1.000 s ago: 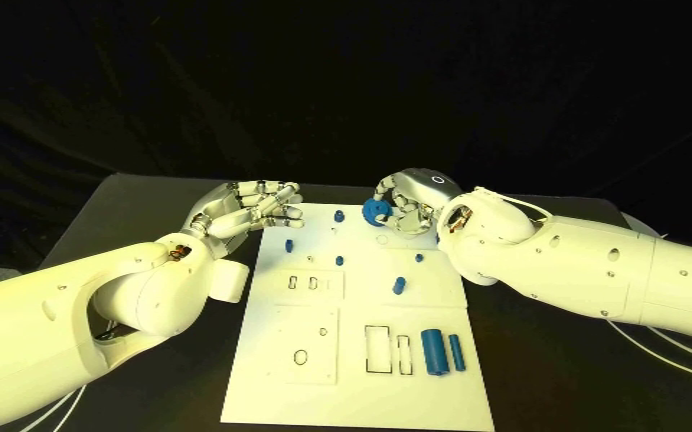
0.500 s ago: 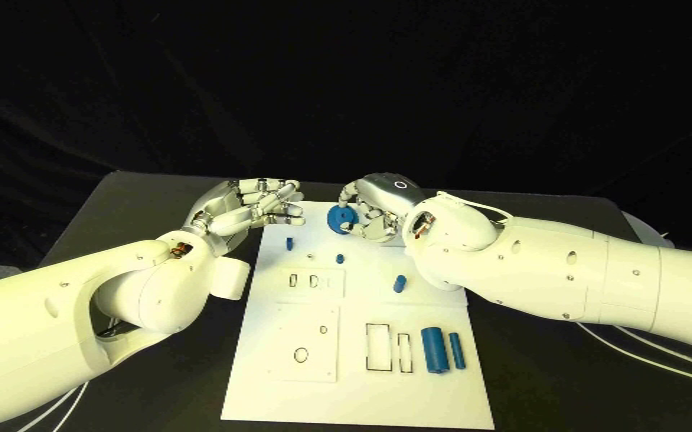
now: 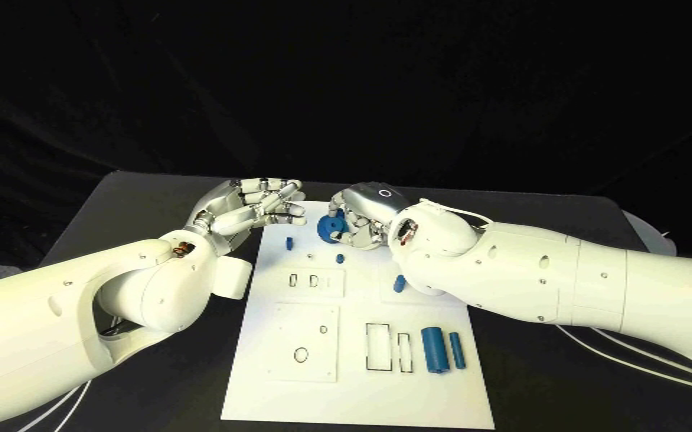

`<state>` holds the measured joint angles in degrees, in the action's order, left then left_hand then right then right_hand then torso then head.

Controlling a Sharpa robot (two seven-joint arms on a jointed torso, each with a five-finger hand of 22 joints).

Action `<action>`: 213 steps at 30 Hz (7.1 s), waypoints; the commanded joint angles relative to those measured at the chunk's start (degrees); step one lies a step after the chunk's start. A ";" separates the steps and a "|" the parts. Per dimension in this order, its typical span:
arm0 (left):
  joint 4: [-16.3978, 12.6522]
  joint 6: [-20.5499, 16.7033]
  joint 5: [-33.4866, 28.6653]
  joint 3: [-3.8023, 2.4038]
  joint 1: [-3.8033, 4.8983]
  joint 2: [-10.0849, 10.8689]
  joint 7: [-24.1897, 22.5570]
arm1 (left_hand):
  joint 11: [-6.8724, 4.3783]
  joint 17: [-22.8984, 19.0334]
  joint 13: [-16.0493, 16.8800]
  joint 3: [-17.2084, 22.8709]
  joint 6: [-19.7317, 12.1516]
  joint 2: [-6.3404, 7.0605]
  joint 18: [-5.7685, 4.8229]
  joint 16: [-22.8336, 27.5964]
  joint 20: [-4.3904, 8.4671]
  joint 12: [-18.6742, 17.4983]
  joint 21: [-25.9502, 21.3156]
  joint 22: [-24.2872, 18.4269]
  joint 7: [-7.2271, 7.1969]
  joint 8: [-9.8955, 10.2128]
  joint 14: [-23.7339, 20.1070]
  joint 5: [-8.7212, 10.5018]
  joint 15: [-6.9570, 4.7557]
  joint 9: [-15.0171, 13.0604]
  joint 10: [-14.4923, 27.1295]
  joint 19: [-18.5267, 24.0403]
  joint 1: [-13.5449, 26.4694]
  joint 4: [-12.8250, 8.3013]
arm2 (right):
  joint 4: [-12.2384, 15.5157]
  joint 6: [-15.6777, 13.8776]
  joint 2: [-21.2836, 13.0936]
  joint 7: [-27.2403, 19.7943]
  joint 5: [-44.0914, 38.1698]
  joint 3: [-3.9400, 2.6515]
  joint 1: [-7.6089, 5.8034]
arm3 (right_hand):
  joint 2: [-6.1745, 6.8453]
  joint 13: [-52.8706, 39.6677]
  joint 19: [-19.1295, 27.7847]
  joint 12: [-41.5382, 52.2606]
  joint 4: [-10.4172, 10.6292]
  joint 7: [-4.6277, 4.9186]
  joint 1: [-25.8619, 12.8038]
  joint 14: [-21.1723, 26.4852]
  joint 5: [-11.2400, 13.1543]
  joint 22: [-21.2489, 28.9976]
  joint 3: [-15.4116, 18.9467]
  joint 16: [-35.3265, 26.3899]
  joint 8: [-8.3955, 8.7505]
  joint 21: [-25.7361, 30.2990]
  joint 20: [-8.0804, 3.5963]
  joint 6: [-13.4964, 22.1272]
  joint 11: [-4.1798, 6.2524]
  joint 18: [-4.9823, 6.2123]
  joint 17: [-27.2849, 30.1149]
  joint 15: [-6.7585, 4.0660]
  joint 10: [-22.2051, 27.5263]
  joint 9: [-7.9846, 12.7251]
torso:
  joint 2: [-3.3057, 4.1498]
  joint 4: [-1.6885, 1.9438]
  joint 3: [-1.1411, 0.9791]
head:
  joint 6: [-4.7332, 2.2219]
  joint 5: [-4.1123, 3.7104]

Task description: Assemble the parts on the task board

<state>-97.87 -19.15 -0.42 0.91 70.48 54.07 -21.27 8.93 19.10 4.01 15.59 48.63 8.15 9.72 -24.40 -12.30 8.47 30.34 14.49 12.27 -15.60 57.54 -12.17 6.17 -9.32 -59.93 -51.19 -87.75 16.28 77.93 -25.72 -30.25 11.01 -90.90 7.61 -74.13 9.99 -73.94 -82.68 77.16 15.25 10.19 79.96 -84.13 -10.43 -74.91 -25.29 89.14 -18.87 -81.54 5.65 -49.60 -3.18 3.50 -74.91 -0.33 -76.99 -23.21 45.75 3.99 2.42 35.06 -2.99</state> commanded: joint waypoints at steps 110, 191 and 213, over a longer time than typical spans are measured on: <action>1.48 1.90 0.15 0.01 0.16 -0.72 0.09 | 0.75 0.46 -0.06 0.89 -1.00 0.39 0.60 -0.33 0.09 -0.98 0.78 0.39 0.79 0.43 -0.90 0.20 0.39 0.19 0.61 0.33 0.23 -0.24 | 5.61 2.48 -24.55 -7.80 18.32 -0.22 -0.14 | 3.36 0.15 -1.35 0.31 -1.82 -0.42 -2.26 -5.39 -2.13 -7.54 2.47 0.29 4.62 -0.90 1.08 1.47 -1.70 -1.21 -12.96 1.07 -0.13 1.29 | -1.02 -1.17 -0.93 | -1.17 -0.14; 2.14 2.08 0.15 0.01 0.16 -0.40 0.54 | 0.75 0.60 -0.04 1.12 -1.07 0.43 0.61 -0.35 0.08 -1.07 0.97 0.50 0.81 0.43 -0.96 0.21 0.38 0.19 0.61 0.50 0.13 -0.28 | 2.44 2.50 -20.95 -7.83 17.81 -0.19 3.00 | -0.12 -1.62 -1.77 1.85 -3.59 -2.72 -0.55 -5.52 -1.18 -8.31 0.01 0.44 1.98 -1.25 -0.02 -5.29 0.20 -1.31 -13.53 -0.42 -1.95 0.02 | -1.08 -1.22 -0.94 | 0.65 0.45; 3.26 2.09 0.16 0.02 0.15 -0.70 0.53 | 0.75 0.60 -0.04 1.12 -1.07 0.43 0.61 -0.35 0.08 -1.07 0.97 0.50 0.81 0.43 -0.96 0.21 0.38 0.19 0.61 0.50 0.13 -0.28 | 12.14 -3.36 -22.37 -6.02 18.25 -0.76 2.27 | -1.44 -2.52 -2.58 2.50 -4.34 -3.58 -0.40 -5.64 -2.28 -9.31 -0.65 0.58 0.55 -2.18 -0.92 -6.23 1.10 -1.61 -14.04 -1.31 -2.98 -0.82 | -1.82 -1.56 -0.80 | 0.44 0.38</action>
<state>-94.58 -18.06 -0.35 0.97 70.55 53.56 -20.30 9.54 19.64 3.97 16.38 47.82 8.15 9.71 -24.62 -12.30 7.71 31.01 14.93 12.26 -15.41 57.12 -12.17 6.58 -9.21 -59.29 -51.19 -87.75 16.13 89.10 -27.49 -52.74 3.79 -72.56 6.88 -71.78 9.19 -74.95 -83.91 79.38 10.96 7.04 79.35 -83.93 -12.43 -74.91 -25.61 89.36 -18.17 -83.53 5.22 -55.36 -2.25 2.62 -74.91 -1.15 -79.76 -23.31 44.20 2.56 1.52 35.51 -2.69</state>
